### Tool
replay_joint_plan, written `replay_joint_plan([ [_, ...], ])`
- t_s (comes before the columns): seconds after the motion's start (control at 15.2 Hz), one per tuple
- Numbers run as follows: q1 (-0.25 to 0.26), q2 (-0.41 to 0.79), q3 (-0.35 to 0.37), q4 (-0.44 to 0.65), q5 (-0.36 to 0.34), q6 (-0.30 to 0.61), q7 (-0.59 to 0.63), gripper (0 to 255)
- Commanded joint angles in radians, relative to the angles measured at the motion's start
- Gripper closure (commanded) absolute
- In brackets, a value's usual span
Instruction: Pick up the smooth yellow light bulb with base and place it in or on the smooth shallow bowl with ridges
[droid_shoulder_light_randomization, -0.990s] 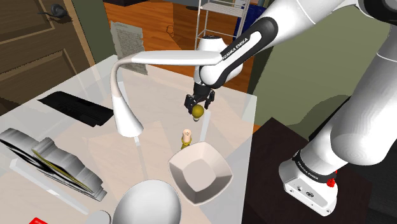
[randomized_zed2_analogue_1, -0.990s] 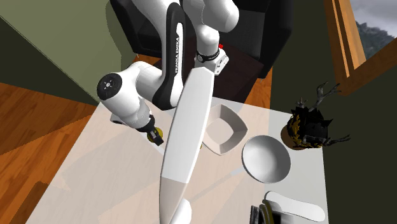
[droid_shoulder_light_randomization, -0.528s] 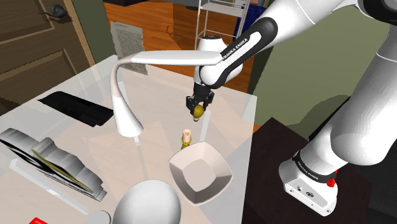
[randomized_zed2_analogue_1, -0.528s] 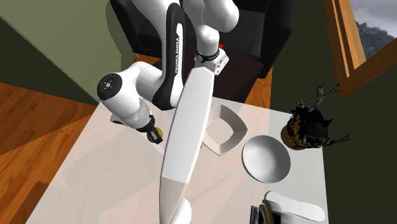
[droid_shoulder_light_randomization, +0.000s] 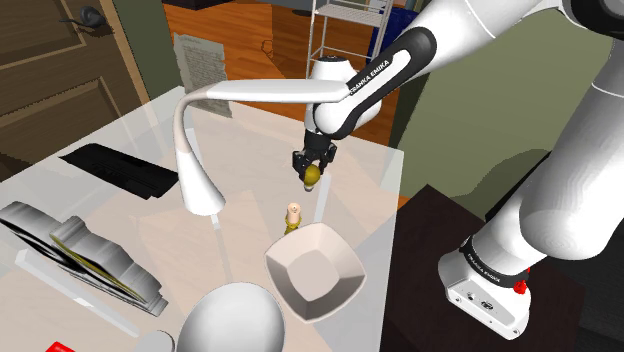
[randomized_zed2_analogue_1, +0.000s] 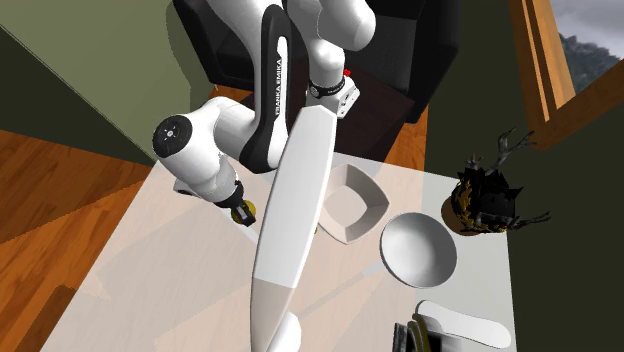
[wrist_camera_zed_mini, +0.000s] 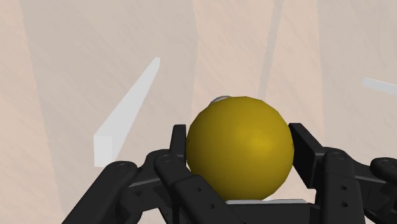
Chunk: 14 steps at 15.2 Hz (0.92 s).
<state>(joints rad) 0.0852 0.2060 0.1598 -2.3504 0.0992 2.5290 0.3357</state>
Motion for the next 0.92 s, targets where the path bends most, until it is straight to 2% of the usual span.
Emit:
replay_joint_plan([
  [0.0,-0.001,-0.012,0.000,0.001,0.001,-0.013,0.000,255],
  [0.86,-0.006,-0.151,0.003,0.033,0.014,-0.183,0.002,255],
])
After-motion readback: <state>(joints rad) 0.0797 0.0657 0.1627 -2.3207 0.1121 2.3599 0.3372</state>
